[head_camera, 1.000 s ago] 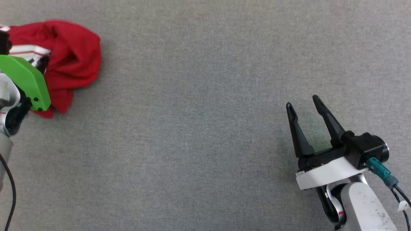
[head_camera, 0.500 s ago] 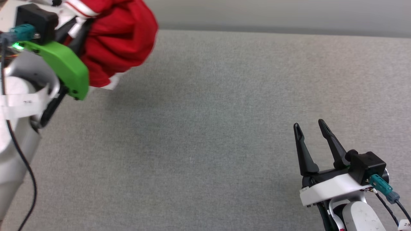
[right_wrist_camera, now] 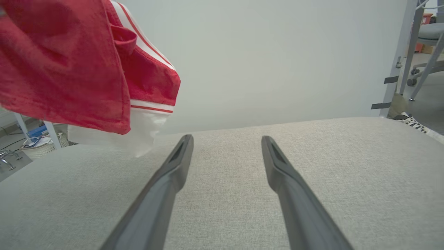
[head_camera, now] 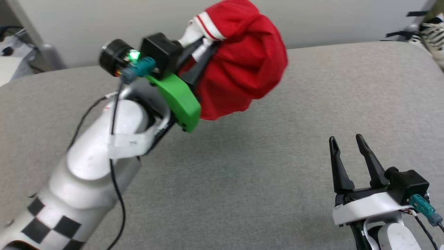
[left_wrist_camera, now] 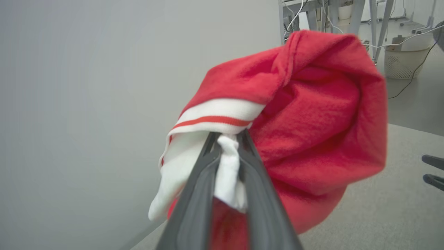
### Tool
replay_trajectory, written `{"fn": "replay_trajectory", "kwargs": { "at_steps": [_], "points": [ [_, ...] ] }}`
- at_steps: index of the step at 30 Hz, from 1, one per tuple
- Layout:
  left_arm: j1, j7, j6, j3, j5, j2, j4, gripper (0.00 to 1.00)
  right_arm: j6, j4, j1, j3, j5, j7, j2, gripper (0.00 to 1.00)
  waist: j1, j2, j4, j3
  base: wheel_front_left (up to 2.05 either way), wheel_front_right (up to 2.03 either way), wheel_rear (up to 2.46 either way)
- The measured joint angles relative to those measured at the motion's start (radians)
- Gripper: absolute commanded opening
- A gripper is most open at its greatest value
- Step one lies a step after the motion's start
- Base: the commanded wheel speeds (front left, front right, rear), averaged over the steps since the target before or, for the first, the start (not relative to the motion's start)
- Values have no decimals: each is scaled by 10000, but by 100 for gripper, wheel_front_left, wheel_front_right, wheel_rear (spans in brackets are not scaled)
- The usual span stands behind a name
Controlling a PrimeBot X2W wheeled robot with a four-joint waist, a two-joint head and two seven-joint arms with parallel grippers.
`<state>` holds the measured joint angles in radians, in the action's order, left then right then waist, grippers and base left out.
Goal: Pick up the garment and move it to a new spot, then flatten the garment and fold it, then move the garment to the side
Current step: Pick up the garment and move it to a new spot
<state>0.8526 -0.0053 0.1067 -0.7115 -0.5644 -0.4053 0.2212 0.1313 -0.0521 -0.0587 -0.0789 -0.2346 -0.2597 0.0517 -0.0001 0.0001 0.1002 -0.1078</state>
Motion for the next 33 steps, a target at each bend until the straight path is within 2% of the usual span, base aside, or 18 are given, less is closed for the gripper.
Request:
{"fn": "replay_trajectory", "kwargs": {
  "at_steps": [5, 11, 12, 13, 14, 18, 22, 26, 33],
  "points": [
    [-138, -867, -73, -512, 372, 815, 901, 0, 0, 63, 31, -4, -77, 0, -10, 100, 0, 0, 750, 4, 0, 0, 0],
    [-936, -1450, -244, -1373, 1007, 1189, 2888, 0, 0, 117, 78, -10, -188, 2, -10, 100, 0, 0, 1484, -117, 0, 0, 0],
    [-1056, -1494, -265, -1427, 1001, 1285, 3164, 4, 0, 117, 78, -6, -198, 2, -10, 100, 0, 0, 1551, -150, 0, 0, 0],
    [-1187, -1572, -313, -1490, 1001, 1392, 3463, 47, 0, 119, 80, -2, -199, 0, -8, 100, 0, 0, 1608, -199, 0, 0, 0],
    [-1297, -1630, -372, -1534, 993, 1517, 3749, 100, 0, 119, 81, 0, -199, 2, -8, 100, 0, 0, 1644, -253, 0, 0, 0],
    [-1519, -1925, -407, -1649, 968, 1964, 4468, 100, 0, 113, 86, 44, -198, 2, -12, 100, 0, 0, 1580, -386, 0, 0, 0],
    [-1558, -2197, -405, -1601, 894, 2157, 4777, 100, 0, 107, 93, 113, -148, 2, -12, 100, 0, 0, 1332, -369, 0, 0, 0],
    [-1565, -2410, -497, -1212, 761, 2150, 4750, 100, 0, 104, 168, 213, -19, 2, -15, 100, 0, 0, 951, -193, 0, 0, 0],
    [-2167, -2506, -1147, 205, 132, 1789, 3647, 100, 0, 142, 532, 462, 209, 2, -17, 100, 0, 0, 116, 288, 0, 0, 0]
  ]
}}
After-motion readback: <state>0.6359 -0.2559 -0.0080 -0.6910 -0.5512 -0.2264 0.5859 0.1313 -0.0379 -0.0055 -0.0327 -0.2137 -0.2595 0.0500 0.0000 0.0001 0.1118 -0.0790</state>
